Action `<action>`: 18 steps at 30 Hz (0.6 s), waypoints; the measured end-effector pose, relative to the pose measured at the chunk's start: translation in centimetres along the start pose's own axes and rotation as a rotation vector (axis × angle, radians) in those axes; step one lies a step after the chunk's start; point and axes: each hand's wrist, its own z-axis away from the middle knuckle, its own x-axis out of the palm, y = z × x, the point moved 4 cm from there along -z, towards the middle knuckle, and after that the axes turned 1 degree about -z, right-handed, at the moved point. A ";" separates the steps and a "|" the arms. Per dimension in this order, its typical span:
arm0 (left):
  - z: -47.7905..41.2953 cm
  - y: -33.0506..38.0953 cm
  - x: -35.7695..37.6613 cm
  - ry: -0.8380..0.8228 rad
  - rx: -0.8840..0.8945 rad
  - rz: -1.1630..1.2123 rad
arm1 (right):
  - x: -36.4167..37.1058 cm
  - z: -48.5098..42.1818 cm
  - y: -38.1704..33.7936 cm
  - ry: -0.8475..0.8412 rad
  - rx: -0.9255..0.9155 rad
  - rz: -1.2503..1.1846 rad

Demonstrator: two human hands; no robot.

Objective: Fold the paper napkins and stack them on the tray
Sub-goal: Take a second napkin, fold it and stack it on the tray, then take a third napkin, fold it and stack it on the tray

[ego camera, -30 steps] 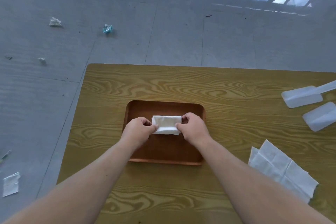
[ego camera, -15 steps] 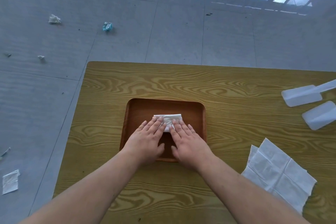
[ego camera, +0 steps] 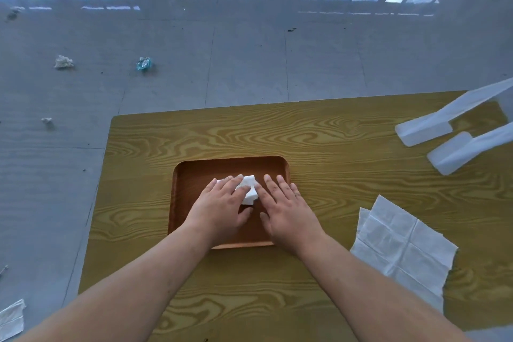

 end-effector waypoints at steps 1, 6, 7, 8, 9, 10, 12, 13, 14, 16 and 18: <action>-0.5 1.2 -0.5 0.017 0.020 -0.004 | -0.6 1.0 1.1 0.027 0.032 -0.008; -3.4 10.0 -2.0 0.039 0.182 -0.043 | -2.3 7.6 8.3 0.109 0.246 -0.064; -3.9 11.7 -1.9 0.030 0.213 -0.053 | -2.3 9.0 9.6 0.121 0.287 -0.086; -4.5 13.8 -1.8 0.016 0.254 -0.066 | -2.3 10.8 11.1 0.137 0.334 -0.104; -5.0 15.8 -1.5 0.000 0.294 -0.077 | -2.2 12.5 12.4 0.152 0.379 -0.119; -5.5 17.7 -1.1 -0.018 0.329 -0.085 | -2.1 14.1 13.7 0.161 0.421 -0.135; -6.4 21.1 -0.4 -0.049 0.387 -0.098 | -1.7 17.0 15.7 0.164 0.497 -0.151; -6.8 22.9 0.0 -0.064 0.412 -0.115 | -1.5 18.4 16.7 0.163 0.538 -0.157; -7.2 24.5 0.5 -0.077 0.425 -0.130 | -1.2 19.7 17.6 0.164 0.581 -0.164; -8.2 27.0 1.3 -0.093 0.377 -0.126 | -0.8 22.0 19.1 0.177 0.656 -0.179; -9.2 28.3 1.9 -0.102 0.259 -0.053 | -0.3 23.6 20.4 0.186 0.709 -0.197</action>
